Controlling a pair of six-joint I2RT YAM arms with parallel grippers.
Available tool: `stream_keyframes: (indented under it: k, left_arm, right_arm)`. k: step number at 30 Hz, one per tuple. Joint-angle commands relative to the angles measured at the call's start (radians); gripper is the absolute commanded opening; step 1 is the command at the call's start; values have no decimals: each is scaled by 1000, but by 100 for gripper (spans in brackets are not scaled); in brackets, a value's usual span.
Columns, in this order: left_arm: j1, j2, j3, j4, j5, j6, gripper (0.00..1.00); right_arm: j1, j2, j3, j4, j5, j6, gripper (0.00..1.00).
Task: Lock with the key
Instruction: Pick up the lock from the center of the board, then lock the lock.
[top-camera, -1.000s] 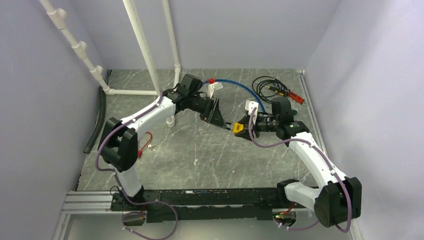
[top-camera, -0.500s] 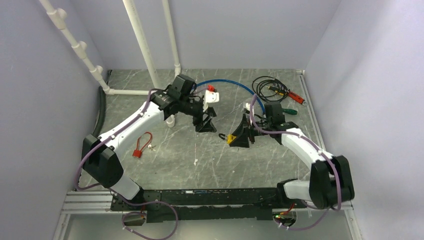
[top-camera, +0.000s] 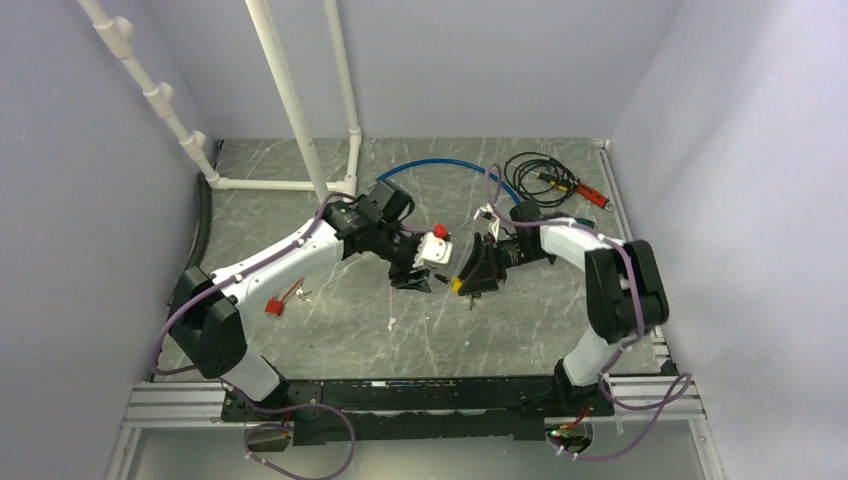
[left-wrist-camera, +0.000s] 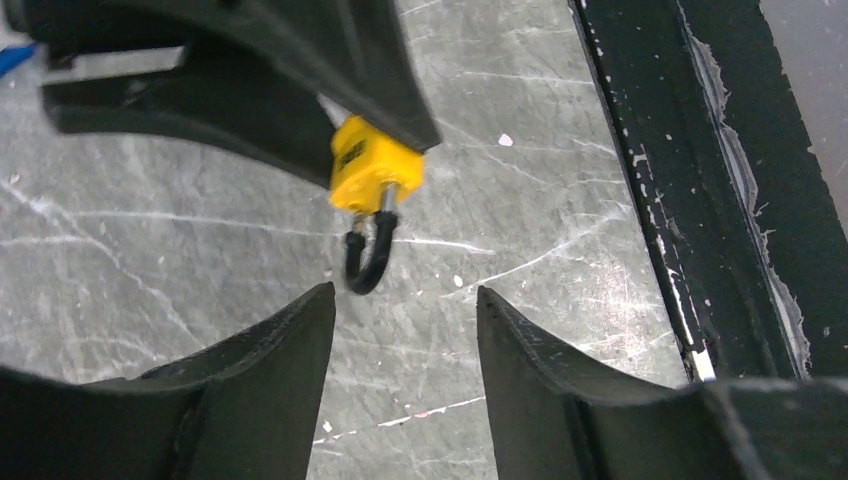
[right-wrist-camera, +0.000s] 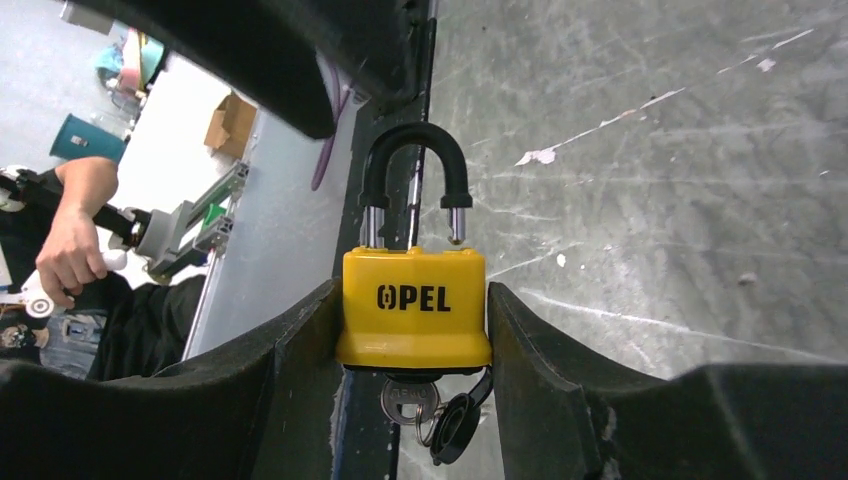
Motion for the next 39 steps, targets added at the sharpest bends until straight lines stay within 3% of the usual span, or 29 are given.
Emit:
stream_keyframes:
  k: [1,5,14,19,25,29,30,33,36,39]
  left_arm:
    - [-56,7,7,19,-46,31,57]
    - [-80,17,18,49,-112,3,56]
    - [-103,51,37,80,-158,0,57]
    - [-134,76,60,70,-154,-2,55]
    - [-148,87,80,55,-150,-5,39]
    - [-156,88,92,40,-147,-11,8]
    - [-156,88,94,40,-149,-21,1]
    - [-155,88,102,35,-154,-78,0]
    - [-140,87,116,-4,-109,-129,0]
    - [-94,71,127,-32,-36,-220,0]
  right_arm:
    - [-28,120,144,-574,-192,-591,9]
    - [-29,155,160,-669,-194,-686,9]
    - [-19,65,89,-433,-185,-443,9]
    - [-17,61,83,-406,-187,-407,10]
    - [-18,88,89,-415,-200,-403,10]
    - [-17,97,100,-439,-204,-420,14]
    - [-17,94,102,-447,-204,-427,20]
    - [-26,88,136,-543,-202,-520,46]
    - [-73,110,213,-793,-207,-780,76]
    - [-201,97,263,-832,-211,-769,92]
